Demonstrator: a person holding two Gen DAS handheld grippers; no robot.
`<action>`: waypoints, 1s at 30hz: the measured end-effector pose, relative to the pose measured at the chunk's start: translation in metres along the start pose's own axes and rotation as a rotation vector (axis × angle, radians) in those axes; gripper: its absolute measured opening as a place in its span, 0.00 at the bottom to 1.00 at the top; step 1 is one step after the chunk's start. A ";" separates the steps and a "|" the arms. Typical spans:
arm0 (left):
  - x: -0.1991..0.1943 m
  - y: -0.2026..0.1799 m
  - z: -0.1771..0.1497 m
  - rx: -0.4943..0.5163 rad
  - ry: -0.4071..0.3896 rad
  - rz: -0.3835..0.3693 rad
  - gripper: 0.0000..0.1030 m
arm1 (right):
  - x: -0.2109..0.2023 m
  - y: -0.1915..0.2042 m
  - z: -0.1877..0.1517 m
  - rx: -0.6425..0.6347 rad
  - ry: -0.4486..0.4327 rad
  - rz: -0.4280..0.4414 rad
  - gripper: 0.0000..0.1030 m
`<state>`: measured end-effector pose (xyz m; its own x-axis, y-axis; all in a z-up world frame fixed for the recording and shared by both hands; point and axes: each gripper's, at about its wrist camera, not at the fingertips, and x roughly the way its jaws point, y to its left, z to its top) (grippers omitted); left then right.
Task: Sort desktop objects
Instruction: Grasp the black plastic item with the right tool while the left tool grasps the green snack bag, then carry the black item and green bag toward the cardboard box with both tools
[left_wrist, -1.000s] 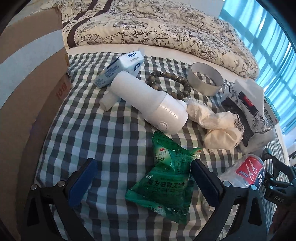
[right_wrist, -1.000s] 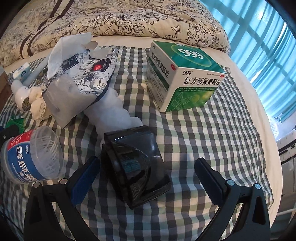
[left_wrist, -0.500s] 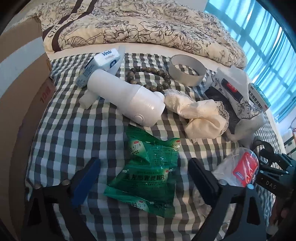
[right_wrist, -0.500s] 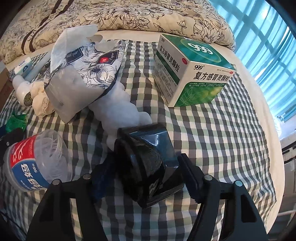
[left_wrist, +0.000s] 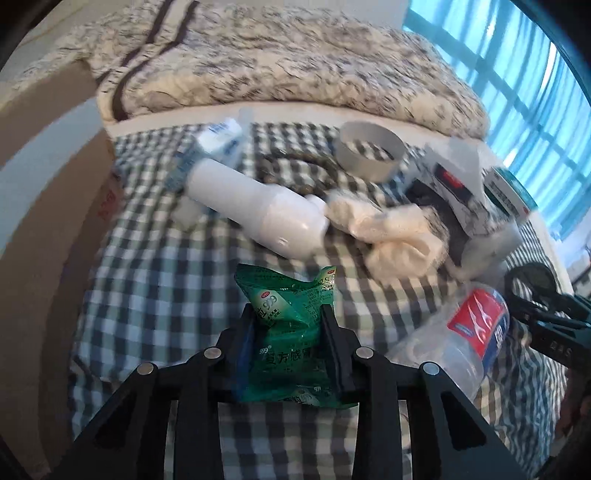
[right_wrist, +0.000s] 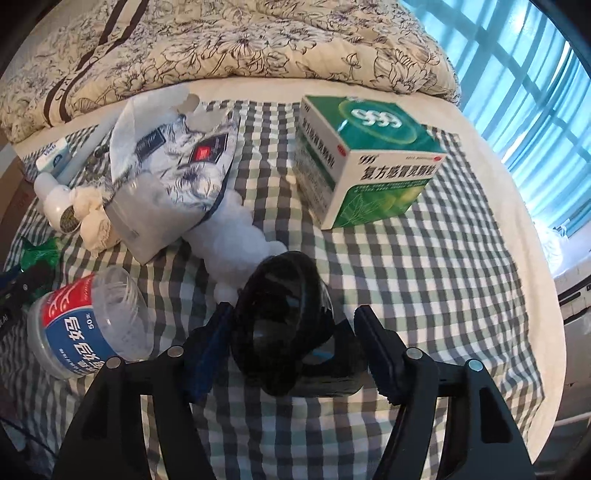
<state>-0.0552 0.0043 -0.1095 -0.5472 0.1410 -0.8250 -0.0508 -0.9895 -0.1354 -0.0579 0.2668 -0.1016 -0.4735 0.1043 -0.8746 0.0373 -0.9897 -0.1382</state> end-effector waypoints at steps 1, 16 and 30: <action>-0.001 0.004 0.001 -0.013 -0.007 0.008 0.32 | -0.001 -0.002 0.001 0.004 -0.002 0.004 0.65; -0.023 0.003 -0.003 0.001 -0.060 0.019 0.32 | -0.019 -0.005 -0.006 0.024 -0.013 0.032 0.52; -0.059 -0.011 -0.006 0.039 -0.155 0.024 0.32 | -0.053 -0.014 -0.005 0.059 -0.052 0.117 0.52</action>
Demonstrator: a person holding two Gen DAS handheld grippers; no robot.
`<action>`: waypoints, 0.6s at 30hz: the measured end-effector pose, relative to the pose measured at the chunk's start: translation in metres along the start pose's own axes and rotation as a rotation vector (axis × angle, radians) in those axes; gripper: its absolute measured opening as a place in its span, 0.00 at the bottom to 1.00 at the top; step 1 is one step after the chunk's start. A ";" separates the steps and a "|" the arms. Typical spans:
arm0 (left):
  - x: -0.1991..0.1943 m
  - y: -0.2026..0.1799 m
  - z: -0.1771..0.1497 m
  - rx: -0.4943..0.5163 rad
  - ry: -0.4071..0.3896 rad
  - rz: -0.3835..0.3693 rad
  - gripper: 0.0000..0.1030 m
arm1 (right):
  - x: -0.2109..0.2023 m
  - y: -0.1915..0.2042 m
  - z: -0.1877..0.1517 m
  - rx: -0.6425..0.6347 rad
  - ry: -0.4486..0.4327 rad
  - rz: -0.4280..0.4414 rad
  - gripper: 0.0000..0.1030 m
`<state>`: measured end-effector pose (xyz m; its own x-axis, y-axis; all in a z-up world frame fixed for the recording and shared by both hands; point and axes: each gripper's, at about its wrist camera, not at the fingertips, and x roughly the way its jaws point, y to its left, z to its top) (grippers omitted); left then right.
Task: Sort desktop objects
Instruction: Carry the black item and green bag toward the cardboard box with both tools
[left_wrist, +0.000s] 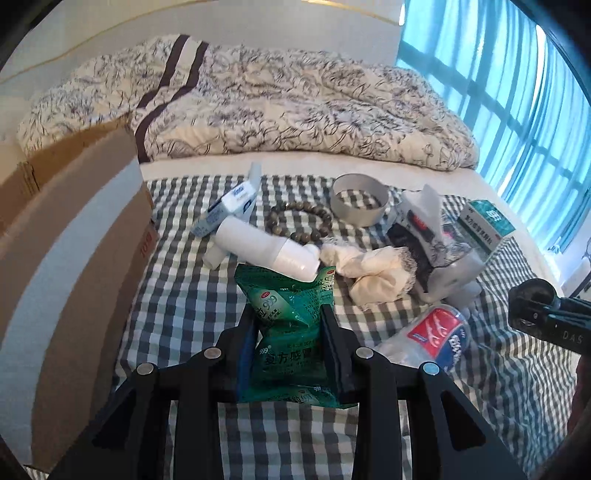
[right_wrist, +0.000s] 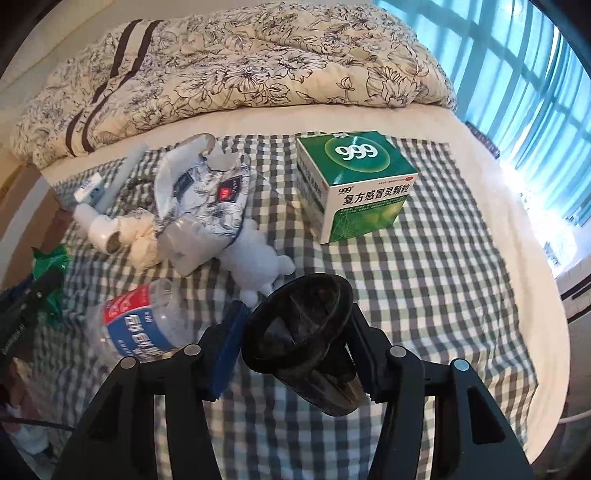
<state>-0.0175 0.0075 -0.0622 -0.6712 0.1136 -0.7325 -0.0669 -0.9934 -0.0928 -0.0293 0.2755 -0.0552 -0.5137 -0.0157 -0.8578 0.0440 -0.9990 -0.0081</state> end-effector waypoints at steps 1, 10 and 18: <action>-0.001 -0.001 0.000 0.004 0.000 -0.003 0.32 | -0.002 0.002 0.000 -0.005 -0.007 0.000 0.52; -0.015 -0.005 -0.002 0.006 0.013 0.036 0.32 | -0.016 0.007 0.000 -0.010 -0.024 0.048 0.52; -0.033 -0.012 0.006 0.026 0.000 0.039 0.32 | -0.027 0.016 0.005 -0.002 -0.008 0.130 0.52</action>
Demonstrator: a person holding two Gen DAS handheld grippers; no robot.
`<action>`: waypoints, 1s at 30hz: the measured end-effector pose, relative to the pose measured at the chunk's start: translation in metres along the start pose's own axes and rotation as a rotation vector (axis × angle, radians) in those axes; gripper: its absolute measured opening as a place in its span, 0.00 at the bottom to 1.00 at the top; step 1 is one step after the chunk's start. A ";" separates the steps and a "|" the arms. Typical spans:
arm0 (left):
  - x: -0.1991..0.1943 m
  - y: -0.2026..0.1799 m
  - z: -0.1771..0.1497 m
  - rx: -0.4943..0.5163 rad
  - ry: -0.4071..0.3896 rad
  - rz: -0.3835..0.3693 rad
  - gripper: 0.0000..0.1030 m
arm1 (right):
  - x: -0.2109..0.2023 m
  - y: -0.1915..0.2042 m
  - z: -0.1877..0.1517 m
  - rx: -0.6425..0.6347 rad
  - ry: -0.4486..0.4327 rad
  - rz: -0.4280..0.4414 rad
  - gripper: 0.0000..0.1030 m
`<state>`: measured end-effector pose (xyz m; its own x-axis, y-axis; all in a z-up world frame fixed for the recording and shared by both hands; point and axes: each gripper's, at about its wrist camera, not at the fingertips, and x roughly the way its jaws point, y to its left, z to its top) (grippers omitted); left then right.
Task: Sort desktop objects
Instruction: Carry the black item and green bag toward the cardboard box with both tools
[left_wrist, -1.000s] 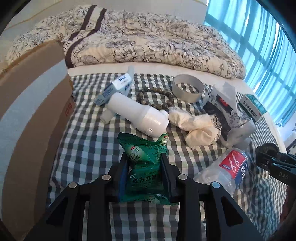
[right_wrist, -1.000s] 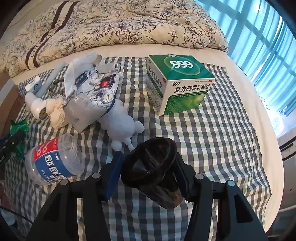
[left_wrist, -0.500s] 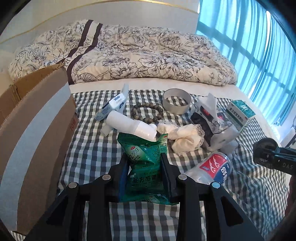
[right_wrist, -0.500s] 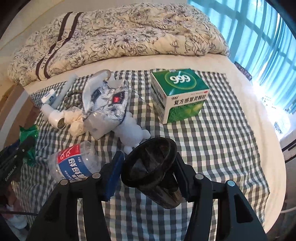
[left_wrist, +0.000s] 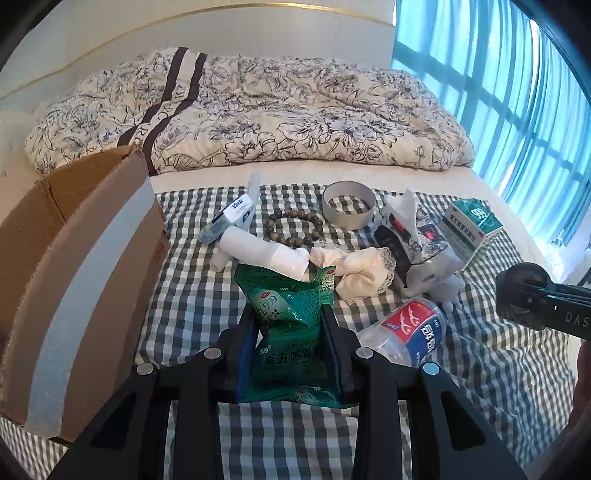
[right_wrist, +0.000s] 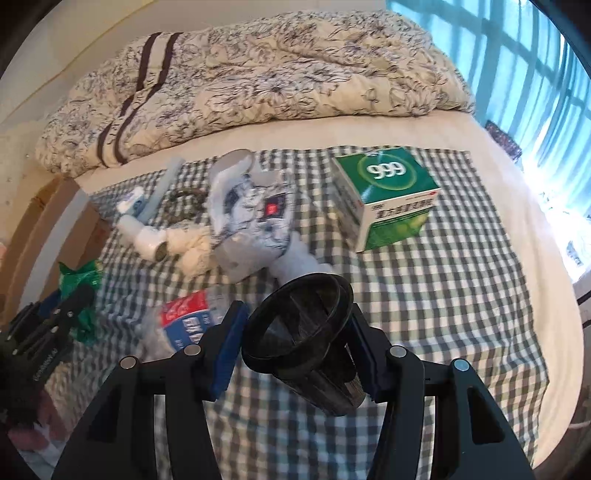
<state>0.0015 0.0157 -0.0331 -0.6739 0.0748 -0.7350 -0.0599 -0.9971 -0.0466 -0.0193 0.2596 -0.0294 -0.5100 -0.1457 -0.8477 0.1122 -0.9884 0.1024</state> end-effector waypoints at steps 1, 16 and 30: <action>-0.003 0.000 0.002 0.001 -0.002 -0.001 0.32 | -0.004 0.004 0.002 -0.009 -0.004 0.008 0.52; -0.067 0.038 0.048 -0.045 -0.093 0.060 0.32 | -0.042 0.075 0.032 -0.117 -0.065 0.128 0.52; -0.118 0.125 0.069 -0.126 -0.144 0.178 0.32 | -0.056 0.175 0.044 -0.273 -0.077 0.249 0.52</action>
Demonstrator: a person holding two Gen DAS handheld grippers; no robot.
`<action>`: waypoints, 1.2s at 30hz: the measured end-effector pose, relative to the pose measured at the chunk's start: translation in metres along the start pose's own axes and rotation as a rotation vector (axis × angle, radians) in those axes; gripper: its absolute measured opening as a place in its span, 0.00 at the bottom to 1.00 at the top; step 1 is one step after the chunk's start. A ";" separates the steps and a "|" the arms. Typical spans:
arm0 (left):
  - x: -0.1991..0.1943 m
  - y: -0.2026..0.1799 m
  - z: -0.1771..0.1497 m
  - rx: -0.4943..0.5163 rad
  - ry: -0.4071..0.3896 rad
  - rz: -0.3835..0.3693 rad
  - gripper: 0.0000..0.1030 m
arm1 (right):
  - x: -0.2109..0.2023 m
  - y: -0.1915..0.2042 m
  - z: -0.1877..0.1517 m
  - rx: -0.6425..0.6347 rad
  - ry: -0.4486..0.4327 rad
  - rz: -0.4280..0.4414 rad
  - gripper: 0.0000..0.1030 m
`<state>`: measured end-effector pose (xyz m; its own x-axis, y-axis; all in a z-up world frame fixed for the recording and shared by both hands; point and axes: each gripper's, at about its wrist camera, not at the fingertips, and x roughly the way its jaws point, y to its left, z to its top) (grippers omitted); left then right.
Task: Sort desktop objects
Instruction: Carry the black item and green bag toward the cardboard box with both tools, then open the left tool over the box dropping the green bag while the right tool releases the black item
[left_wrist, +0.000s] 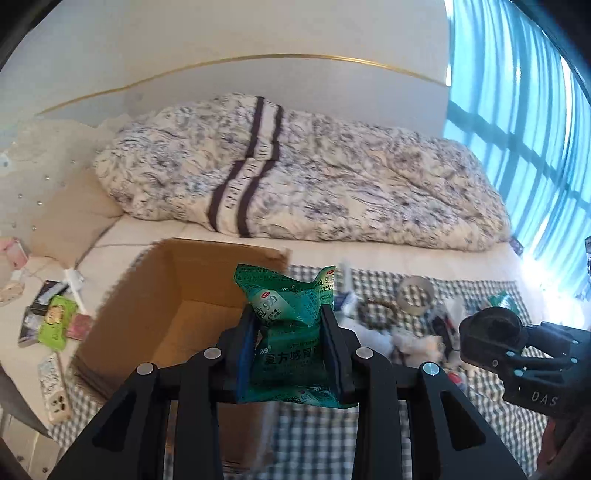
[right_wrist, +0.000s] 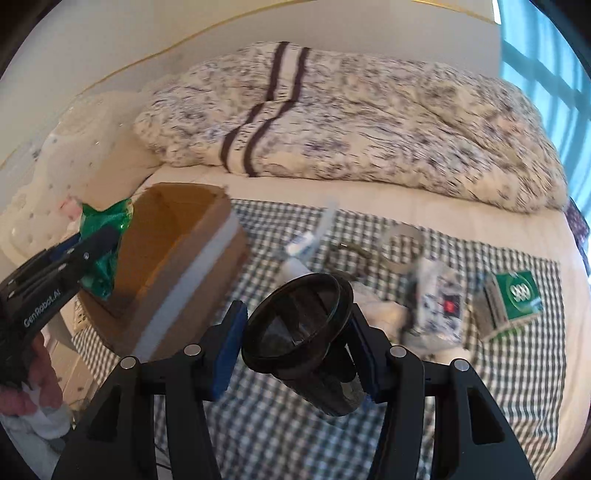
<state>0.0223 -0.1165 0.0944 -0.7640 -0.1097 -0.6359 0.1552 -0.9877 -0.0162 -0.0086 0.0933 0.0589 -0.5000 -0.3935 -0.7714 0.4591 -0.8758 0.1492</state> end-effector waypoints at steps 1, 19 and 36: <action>-0.001 0.008 0.001 -0.008 -0.001 0.010 0.32 | 0.002 0.009 0.003 -0.014 -0.002 0.010 0.52; 0.008 0.100 -0.011 -0.128 0.022 0.087 0.32 | 0.051 0.120 0.044 -0.171 0.021 0.131 0.52; 0.053 0.139 -0.040 -0.182 0.113 0.068 0.32 | 0.124 0.168 0.070 -0.170 0.109 0.170 0.52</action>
<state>0.0285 -0.2551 0.0272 -0.6743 -0.1523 -0.7226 0.3222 -0.9411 -0.1023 -0.0454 -0.1221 0.0318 -0.3271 -0.4903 -0.8078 0.6510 -0.7366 0.1835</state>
